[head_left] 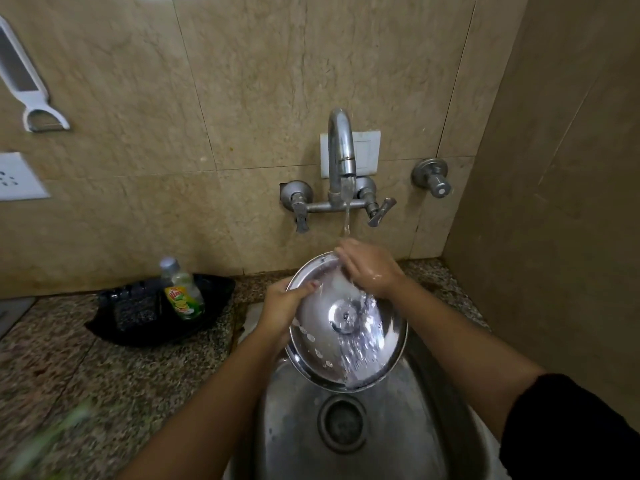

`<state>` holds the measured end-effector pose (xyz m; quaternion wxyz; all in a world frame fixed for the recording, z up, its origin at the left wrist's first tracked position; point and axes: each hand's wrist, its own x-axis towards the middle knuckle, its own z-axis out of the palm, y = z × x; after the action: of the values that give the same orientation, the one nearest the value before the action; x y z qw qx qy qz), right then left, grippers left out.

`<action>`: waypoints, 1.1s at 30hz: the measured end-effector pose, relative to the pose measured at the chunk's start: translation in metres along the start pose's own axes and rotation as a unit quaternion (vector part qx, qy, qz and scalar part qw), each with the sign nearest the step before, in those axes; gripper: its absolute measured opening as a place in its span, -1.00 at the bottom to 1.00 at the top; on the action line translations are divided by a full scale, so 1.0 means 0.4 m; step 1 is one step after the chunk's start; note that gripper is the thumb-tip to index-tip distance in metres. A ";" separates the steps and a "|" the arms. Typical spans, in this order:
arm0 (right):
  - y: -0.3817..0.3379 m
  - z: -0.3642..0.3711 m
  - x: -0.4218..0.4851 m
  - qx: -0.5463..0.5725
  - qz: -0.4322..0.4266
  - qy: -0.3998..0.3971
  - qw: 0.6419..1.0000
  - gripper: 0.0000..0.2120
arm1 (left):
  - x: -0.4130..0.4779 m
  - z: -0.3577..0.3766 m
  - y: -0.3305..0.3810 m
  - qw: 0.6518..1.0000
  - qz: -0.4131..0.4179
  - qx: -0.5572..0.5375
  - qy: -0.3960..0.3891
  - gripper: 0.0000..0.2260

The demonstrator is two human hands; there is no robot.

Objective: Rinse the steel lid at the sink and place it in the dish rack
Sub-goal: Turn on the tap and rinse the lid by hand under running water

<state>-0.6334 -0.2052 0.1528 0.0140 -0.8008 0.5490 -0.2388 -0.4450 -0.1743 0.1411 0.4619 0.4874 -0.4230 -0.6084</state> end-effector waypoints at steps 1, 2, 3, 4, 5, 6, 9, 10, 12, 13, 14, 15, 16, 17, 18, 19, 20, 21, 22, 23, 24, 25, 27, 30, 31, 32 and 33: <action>0.020 -0.008 -0.007 0.009 0.029 0.004 1.000 -0.63 | 0.003 -0.004 0.002 1.000 0.003 -0.013 -0.003 -0.86; 0.028 -0.013 -0.010 0.010 0.040 0.004 0.999 -0.63 | 0.005 -0.008 0.003 1.000 0.007 -0.018 -0.004 -0.89; 0.025 -0.017 -0.006 0.004 0.035 -0.001 0.999 -0.65 | 0.007 -0.009 0.007 1.000 0.015 -0.013 -0.006 -0.91; 0.012 -0.022 0.002 -0.007 0.018 -0.011 1.000 -0.67 | 0.009 -0.009 0.013 1.000 0.023 -0.001 -0.010 -0.91; -0.006 -0.025 0.014 -0.024 -0.008 -0.024 0.999 -0.70 | 0.013 -0.008 0.016 0.999 0.032 0.017 -0.014 -0.90; -0.028 -0.028 0.024 -0.043 -0.045 -0.038 0.997 -0.71 | 0.017 -0.007 0.018 0.998 0.041 0.041 -0.018 -0.89; -0.080 -0.031 0.041 -0.084 -0.157 -0.069 0.982 -0.73 | 0.025 0.003 0.023 0.988 0.079 0.130 -0.027 -0.87; -0.081 -0.034 0.041 -0.088 -0.175 -0.073 0.978 -0.73 | 0.027 0.006 0.022 0.985 0.090 0.146 -0.029 -0.88; -0.063 -0.036 0.031 -0.063 -0.145 -0.066 0.985 -0.74 | 0.024 0.008 0.019 0.985 0.100 0.136 -0.025 -0.88; -0.044 -0.033 0.021 -0.026 -0.090 -0.055 0.994 -0.74 | 0.020 0.009 0.018 0.989 0.093 0.110 -0.010 -0.89; -0.026 -0.035 0.008 0.040 -0.010 -0.038 0.998 -0.74 | 0.014 0.009 0.013 0.994 0.080 0.067 0.007 -0.90; -0.002 -0.034 -0.004 0.118 0.072 -0.012 0.990 -0.75 | 0.009 0.005 0.005 0.997 0.066 0.019 0.022 -0.91; 0.015 -0.035 -0.016 0.176 0.130 0.024 0.976 -0.76 | 0.005 0.002 -0.002 0.998 0.052 -0.027 0.028 -0.91; 0.024 -0.035 -0.023 0.203 0.162 0.054 0.964 -0.76 | 0.004 -0.002 -0.006 0.998 0.036 -0.047 0.029 -0.90; 0.025 -0.037 -0.025 0.201 0.168 0.060 0.963 -0.76 | 0.005 -0.005 -0.006 0.999 0.019 -0.046 0.021 -0.89; 0.012 -0.043 -0.022 0.196 0.157 0.042 0.967 -0.75 | 0.010 -0.005 0.001 1.000 0.009 -0.015 0.006 -0.86; -0.009 -0.047 -0.015 0.181 0.127 0.009 0.975 -0.75 | 0.022 -0.004 0.009 0.999 0.006 0.037 -0.018 -0.83; -0.035 -0.049 -0.005 0.138 0.080 -0.026 0.987 -0.76 | 0.030 0.000 0.021 0.994 0.010 0.097 -0.048 -0.81; -0.059 -0.045 0.007 0.079 0.022 -0.051 0.995 -0.77 | 0.038 0.006 0.032 0.987 0.016 0.143 -0.074 -0.81; -0.075 -0.039 0.016 0.032 -0.027 -0.063 0.997 -0.77 | 0.041 0.013 0.040 0.981 0.025 0.167 -0.091 -0.82; -0.081 -0.034 0.023 0.019 -0.055 -0.057 0.997 -0.78 | 0.043 0.019 0.044 0.981 0.033 0.167 -0.097 -0.83; -0.076 -0.031 0.025 0.042 -0.050 -0.049 0.997 -0.79 | 0.043 0.023 0.043 0.983 0.039 0.157 -0.090 -0.84; -0.047 -0.038 0.018 0.168 0.022 -0.023 0.985 -0.80 | 0.033 0.027 0.035 0.989 0.054 0.120 -0.060 -0.82; 0.013 -0.044 0.006 0.266 0.136 0.053 0.953 -0.79 | 0.015 0.032 0.013 0.998 0.039 0.053 0.000 -0.83; 0.018 -0.044 0.005 0.260 0.143 0.062 0.953 -0.78 | 0.013 0.034 0.012 0.998 0.031 0.058 0.005 -0.82; 0.008 -0.042 0.007 0.242 0.131 0.053 0.960 -0.77 | 0.019 0.034 0.012 0.997 0.024 0.072 -0.001 -0.81; -0.011 -0.042 0.010 0.208 0.098 0.028 0.973 -0.77 | 0.024 0.036 0.017 0.995 0.021 0.092 -0.018 -0.80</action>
<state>-0.6352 -0.2031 0.1705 0.1887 -0.7157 0.5632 -0.3674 -0.4589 -0.1841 0.1482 0.4202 0.5079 -0.4957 -0.5655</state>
